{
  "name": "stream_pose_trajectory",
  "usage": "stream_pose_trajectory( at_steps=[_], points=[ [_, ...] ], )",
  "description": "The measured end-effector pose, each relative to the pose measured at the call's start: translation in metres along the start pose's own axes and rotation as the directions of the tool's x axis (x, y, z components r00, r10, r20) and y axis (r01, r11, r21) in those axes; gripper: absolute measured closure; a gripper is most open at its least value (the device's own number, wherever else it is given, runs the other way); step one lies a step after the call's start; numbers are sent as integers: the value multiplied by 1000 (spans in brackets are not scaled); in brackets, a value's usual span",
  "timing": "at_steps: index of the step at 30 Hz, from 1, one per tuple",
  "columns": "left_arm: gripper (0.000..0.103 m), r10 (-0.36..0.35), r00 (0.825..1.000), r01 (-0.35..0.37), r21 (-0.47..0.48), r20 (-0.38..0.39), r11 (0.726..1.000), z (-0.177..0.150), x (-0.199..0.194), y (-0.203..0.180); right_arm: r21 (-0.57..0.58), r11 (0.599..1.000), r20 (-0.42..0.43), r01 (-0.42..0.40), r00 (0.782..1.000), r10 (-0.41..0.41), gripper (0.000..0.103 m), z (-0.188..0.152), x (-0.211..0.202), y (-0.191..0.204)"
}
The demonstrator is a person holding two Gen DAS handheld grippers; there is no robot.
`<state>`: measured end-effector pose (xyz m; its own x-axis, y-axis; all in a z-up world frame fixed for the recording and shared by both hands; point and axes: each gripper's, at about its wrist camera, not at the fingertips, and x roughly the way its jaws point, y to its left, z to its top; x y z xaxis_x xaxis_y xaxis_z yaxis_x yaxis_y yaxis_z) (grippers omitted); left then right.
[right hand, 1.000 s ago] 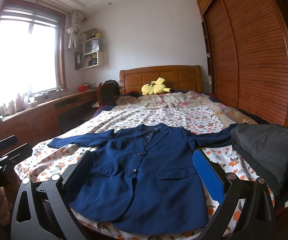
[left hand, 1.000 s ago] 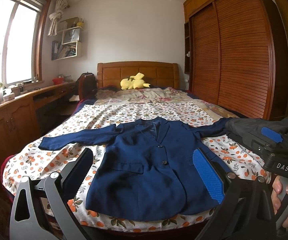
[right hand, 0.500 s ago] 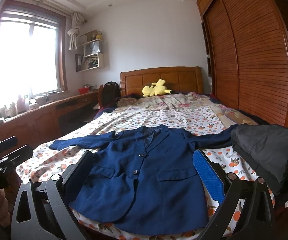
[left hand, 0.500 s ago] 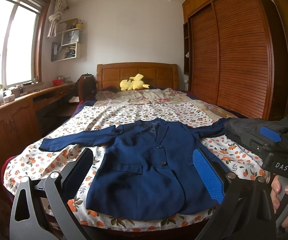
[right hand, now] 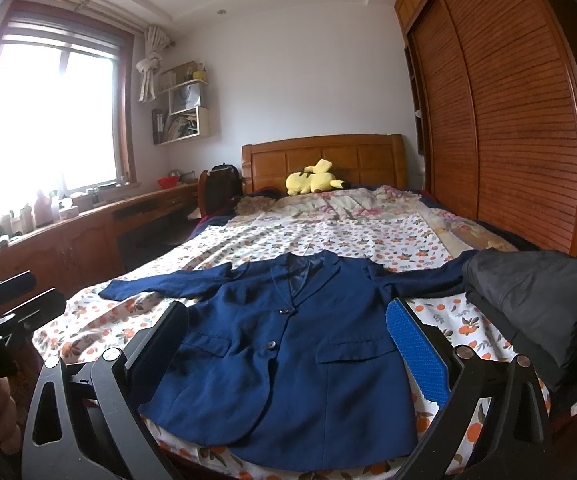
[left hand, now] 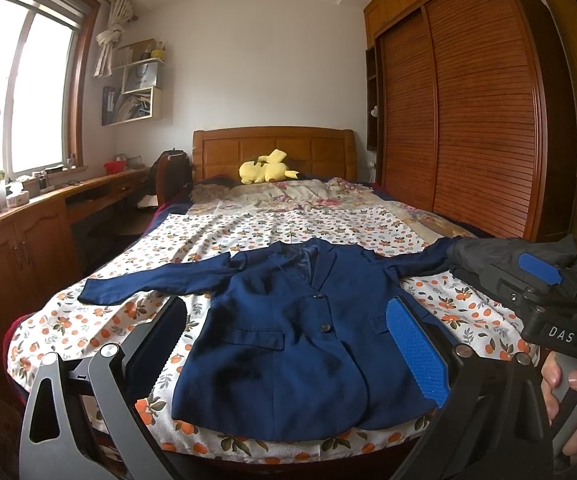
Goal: Fold large clothes
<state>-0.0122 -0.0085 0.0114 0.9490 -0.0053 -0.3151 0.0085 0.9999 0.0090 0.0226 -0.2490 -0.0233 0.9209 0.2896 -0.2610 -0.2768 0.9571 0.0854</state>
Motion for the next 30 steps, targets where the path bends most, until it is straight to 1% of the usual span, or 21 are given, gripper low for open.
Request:
stream_pose_trajectory(
  at_steps=[9, 21, 30],
  points=[
    [2, 5, 1000, -5, -1, -20, 1000, -2, 4, 0, 2, 1000, -21, 0, 1000, 0, 7, -6, 7, -3],
    [2, 37, 994, -39, -24, -101, 999, -23, 48, 25, -2, 1000, -61, 7, 998, -7, 7, -17, 34, -9],
    [2, 53, 990, -58, -37, -130, 998, -33, 76, 47, -12, 1000, -65, -14, 998, 13, 7, -17, 62, -7]
  ],
)
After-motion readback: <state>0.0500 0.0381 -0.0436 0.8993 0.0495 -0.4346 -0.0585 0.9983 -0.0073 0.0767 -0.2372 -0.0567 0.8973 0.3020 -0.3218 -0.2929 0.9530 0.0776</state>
